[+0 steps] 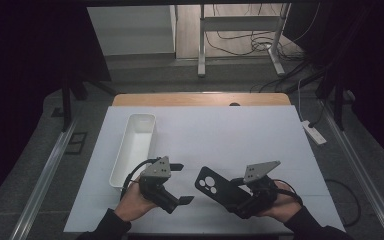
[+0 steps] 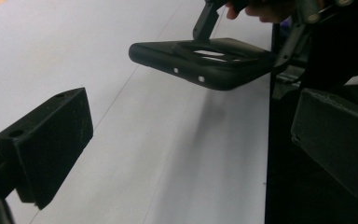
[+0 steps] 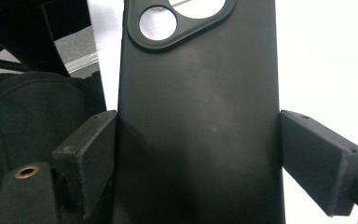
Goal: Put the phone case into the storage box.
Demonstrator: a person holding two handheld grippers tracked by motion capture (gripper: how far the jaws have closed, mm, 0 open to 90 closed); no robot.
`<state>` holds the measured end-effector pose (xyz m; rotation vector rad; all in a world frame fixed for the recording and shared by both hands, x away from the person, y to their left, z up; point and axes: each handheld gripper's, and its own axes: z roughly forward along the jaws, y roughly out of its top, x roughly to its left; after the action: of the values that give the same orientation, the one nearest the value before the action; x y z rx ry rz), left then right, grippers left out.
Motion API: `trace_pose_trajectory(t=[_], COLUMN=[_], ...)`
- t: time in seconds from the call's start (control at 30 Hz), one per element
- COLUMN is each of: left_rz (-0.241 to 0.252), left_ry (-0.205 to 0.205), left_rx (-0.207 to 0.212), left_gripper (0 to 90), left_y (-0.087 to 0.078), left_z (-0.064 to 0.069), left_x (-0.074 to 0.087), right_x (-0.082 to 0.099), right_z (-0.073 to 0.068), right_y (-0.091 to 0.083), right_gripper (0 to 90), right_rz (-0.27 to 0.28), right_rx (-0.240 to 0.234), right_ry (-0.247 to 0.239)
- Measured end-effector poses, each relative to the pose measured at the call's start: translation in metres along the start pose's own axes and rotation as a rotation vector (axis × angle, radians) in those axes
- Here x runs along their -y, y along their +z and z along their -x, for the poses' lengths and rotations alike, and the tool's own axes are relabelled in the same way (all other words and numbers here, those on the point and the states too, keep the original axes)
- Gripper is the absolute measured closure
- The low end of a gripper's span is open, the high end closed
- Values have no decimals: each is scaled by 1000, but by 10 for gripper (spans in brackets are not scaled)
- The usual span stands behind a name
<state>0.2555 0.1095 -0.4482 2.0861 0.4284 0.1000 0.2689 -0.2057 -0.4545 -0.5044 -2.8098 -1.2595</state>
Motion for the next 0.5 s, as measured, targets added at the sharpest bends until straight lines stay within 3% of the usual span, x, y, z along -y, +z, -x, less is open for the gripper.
trace_pose_trajectory(t=[0.17, 0.5], left_rz=[8, -3], left_ry=[-7, 20], left_rx=[31, 105], left_gripper=[0, 5], left_y=[3, 12], left_z=[-2, -5], left_x=[2, 3], right_x=[-3, -6], right_z=[-3, -8], right_y=[2, 4], right_gripper=[151, 150], right_rz=[8, 28], right_rx=[-27, -73], right_ry=[-21, -42])
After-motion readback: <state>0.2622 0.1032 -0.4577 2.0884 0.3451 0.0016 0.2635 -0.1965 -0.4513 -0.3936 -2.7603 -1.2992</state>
